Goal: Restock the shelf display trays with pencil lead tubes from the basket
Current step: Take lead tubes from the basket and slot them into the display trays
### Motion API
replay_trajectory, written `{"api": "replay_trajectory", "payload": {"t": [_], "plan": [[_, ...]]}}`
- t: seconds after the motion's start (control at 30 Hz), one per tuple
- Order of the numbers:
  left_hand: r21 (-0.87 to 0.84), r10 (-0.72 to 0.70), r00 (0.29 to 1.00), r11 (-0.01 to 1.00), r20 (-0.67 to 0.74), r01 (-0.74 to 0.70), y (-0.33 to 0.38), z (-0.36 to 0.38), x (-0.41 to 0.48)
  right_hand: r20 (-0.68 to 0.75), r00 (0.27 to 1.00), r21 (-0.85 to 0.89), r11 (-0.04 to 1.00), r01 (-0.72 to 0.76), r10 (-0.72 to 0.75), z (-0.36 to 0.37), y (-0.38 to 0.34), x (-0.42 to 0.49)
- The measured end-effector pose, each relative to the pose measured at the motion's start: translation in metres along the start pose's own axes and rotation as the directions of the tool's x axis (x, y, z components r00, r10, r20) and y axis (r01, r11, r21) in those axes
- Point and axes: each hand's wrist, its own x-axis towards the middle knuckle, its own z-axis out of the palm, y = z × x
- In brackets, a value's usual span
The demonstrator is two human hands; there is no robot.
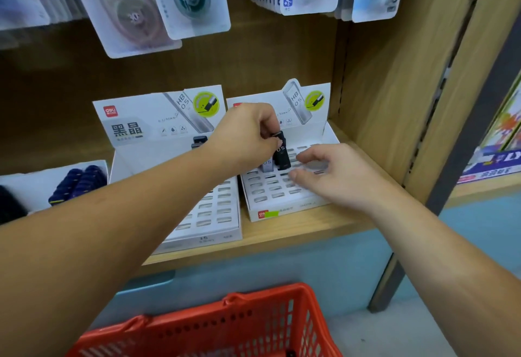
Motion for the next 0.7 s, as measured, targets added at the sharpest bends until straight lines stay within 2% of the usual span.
{"api": "replay_trajectory", "payload": {"t": [0.1, 0.17, 0.4, 0.5, 0.57, 0.63, 0.7], "plan": [[0.038, 0.025, 1.000, 0.999, 0.012, -0.026, 0.001, 0.001, 0.000, 0.172, 0.984, -0.111, 0.994, -0.016, 0.036, -0.004, -0.008, -0.006], [0.070, 0.032, 0.998, 0.997, 0.048, -0.035, 0.004, -0.002, 0.003, 0.205, 0.978, -0.133, 0.991, -0.003, 0.030, -0.005, -0.009, -0.008], [0.256, 0.096, 0.985, 0.958, 0.140, -0.130, 0.008, 0.002, 0.001, 0.073, 0.997, -0.214, 0.976, 0.050, -0.035, 0.009, -0.008, -0.012], [0.260, 0.146, 0.984, 0.951, 0.102, -0.168, 0.006, -0.003, -0.012, 0.054, 0.998, -0.213, 0.976, 0.047, -0.036, 0.010, -0.008, -0.015], [0.202, 0.220, 0.975, 0.955, 0.012, -0.218, 0.004, -0.013, -0.038, -0.030, 0.998, -0.238, 0.970, 0.043, -0.052, 0.013, -0.011, -0.019], [0.081, 0.291, 0.950, 0.956, -0.110, -0.283, 0.001, -0.023, -0.077, -0.201, 0.957, -0.322, 0.937, 0.135, -0.207, 0.020, -0.017, -0.028], [-0.089, 0.239, 0.956, 0.962, -0.173, -0.257, -0.007, -0.032, -0.123, -0.314, 0.837, -0.375, 0.869, 0.324, -0.448, 0.035, -0.030, -0.048]]}}
